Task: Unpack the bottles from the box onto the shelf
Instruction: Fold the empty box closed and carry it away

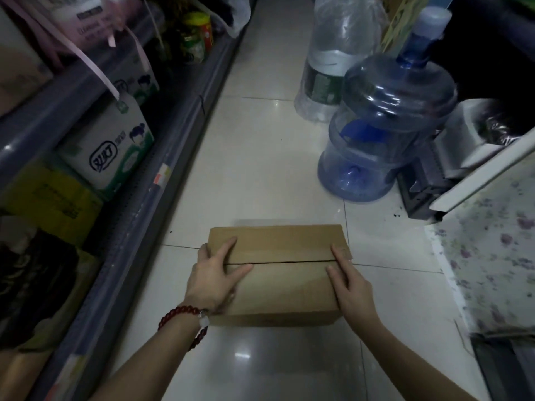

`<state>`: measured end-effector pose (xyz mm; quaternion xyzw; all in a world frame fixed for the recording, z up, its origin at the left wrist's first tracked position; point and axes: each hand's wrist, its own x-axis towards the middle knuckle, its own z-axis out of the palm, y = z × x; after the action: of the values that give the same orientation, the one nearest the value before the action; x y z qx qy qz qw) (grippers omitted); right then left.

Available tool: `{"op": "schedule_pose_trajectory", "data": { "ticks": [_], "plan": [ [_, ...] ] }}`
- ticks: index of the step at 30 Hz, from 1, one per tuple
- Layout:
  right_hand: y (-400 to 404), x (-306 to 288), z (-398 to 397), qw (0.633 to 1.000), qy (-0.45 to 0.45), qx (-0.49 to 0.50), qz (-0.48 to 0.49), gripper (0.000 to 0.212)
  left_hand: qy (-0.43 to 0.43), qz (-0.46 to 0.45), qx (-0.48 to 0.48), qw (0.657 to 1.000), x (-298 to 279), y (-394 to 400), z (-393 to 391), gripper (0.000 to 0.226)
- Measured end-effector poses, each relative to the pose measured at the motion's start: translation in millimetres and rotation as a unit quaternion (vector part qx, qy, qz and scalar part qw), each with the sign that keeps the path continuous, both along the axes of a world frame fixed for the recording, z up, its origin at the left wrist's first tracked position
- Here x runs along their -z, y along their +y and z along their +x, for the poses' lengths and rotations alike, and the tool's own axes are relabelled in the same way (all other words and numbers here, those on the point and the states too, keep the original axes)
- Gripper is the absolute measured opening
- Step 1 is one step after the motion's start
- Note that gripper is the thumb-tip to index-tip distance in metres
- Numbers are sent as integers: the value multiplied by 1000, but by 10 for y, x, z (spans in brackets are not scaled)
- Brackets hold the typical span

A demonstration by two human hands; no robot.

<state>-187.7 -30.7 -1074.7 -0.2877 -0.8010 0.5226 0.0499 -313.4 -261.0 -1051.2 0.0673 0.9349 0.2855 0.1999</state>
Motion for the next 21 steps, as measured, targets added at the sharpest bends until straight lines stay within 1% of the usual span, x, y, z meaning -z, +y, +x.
{"op": "schedule_pose_trajectory", "data": {
  "ticks": [3,6,11,16,19,21],
  "plan": [
    [34,-651,10,1000,4,3,-6,45,-16,8,-3,1000,-632,-4,58,69],
    [108,-1500,-3,1000,-2,20,-22,44,-27,23,-5,999,-1433,43,92,69],
    [322,-3064,-41,999,-33,24,-7,42,-41,37,-8,998,-3033,172,64,71],
    [598,-4564,-270,999,-36,7,10,39,-35,46,-16,998,-4588,382,-114,70],
    [784,-5301,-520,999,-34,-15,23,37,-10,48,-30,998,-5277,495,-286,68],
    [901,-5660,-714,999,-30,-25,20,36,8,51,-30,998,-5592,569,-449,70]
  ]
}}
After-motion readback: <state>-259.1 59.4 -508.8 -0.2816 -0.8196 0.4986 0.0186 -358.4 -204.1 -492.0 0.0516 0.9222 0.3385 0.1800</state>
